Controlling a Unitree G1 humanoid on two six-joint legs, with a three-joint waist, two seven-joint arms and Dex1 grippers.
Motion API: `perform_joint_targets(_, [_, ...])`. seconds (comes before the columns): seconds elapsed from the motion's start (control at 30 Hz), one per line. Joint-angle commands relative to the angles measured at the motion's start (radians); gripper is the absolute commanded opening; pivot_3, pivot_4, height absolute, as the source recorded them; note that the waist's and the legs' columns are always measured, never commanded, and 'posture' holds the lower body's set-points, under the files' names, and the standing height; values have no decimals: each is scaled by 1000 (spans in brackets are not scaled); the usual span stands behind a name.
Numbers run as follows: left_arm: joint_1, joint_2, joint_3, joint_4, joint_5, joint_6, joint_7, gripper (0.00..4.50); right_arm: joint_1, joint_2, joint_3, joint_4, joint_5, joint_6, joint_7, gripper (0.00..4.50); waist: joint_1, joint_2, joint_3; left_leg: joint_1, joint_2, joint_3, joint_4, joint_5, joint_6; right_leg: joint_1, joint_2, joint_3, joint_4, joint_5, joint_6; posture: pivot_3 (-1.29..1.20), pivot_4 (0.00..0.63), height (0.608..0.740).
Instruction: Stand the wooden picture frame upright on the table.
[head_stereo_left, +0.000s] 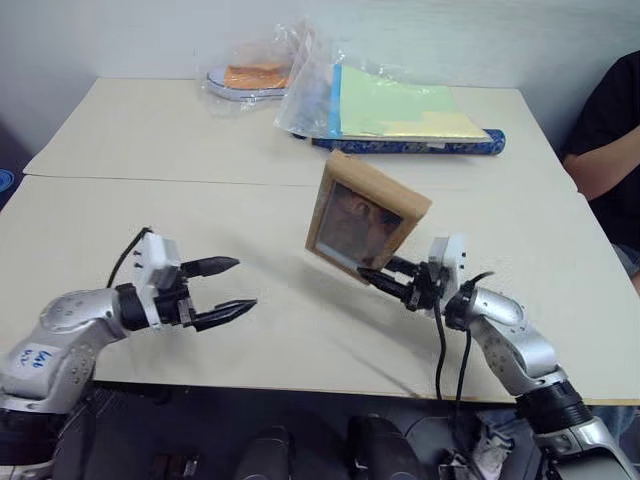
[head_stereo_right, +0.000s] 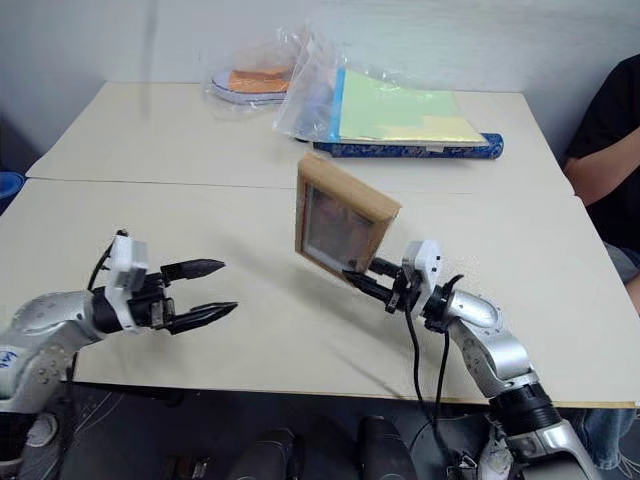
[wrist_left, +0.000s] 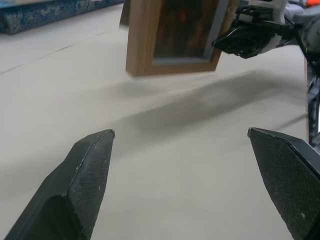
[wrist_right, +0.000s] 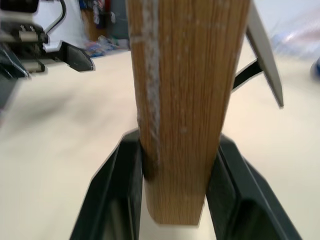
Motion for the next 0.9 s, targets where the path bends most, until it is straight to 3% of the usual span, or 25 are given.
perform_joint_targets(0.03, [-2,-12,22,-26,39,-33,-19,4500,2,4,-49,-33,54,175,-15,1257,2,0,0,0,0,0,-1,0,0,0,0,0,0,0,0,0,150,740])
perform_joint_targets(0.23, [0,-28,31,-13,63,-19,-32,4500,-12,39,-70,4,40,348,-32,1257,2,0,0,0,0,1,-1,0,1,0,0,0,0,0,0,0,150,740])
perform_joint_targets(0.4, [-13,-45,28,4,90,-25,-36,4500,-17,61,-62,35,-55,346,-45,1257,0,0,0,1,0,1,-1,0,1,0,0,0,0,0,0,0,150,740])
perform_joint_targets(0.5, [-20,-49,32,19,105,-32,-42,4500,-18,74,-70,27,-132,232,-24,1257,0,0,-1,1,0,1,-1,0,1,1,0,0,1,0,0,0,150,740])
perform_joint_targets(0.8, [-13,-49,48,74,146,-53,-61,4500,39,46,-139,-85,-120,229,74,4261,3,0,0,-1,-1,1,-1,0,1,-1,0,0,0,0,0,0,150,740])
perform_joint_targets(0.9, [31,-29,68,121,182,-88,-86,4500,114,-27,-188,-146,-133,155,174,4454,6,0,0,-1,-1,1,-2,0,1,-1,0,0,-1,0,1,0,150,740])
